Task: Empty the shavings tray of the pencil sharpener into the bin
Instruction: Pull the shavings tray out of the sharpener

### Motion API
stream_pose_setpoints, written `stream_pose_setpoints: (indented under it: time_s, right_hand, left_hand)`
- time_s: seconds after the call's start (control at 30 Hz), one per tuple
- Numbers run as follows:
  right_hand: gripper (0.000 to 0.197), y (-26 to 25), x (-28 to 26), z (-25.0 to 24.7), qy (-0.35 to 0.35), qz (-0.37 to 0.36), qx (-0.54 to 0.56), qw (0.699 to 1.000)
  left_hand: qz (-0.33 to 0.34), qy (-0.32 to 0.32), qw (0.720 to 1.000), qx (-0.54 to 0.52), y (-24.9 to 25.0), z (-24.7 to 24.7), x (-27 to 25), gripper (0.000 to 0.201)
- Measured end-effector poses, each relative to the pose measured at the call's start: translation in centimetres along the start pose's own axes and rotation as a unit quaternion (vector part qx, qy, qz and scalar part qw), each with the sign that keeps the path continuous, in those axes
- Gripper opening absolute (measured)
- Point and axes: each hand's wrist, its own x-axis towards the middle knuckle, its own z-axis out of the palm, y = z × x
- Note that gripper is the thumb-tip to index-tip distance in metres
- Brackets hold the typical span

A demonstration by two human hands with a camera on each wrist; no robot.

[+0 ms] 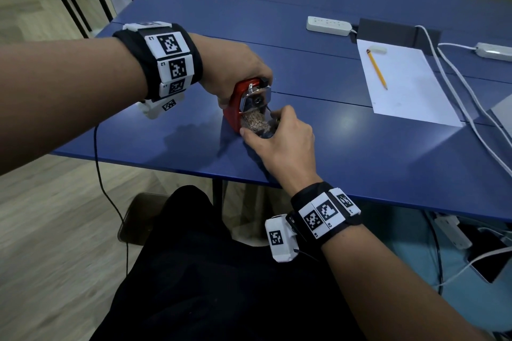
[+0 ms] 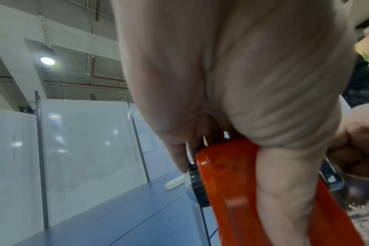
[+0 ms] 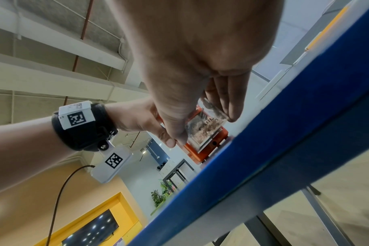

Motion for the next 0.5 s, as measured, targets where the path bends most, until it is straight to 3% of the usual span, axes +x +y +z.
stream_pose_setpoints:
  time_s: [0.5]
  right_hand:
    - [0.073, 3.8, -2.1, -2.2, -0.026, -0.005, -0.061, 0.998]
  left_hand:
    - [-0.009, 0.000, 1.000, 0.011, -0.4, 0.0, 0.5, 0.082]
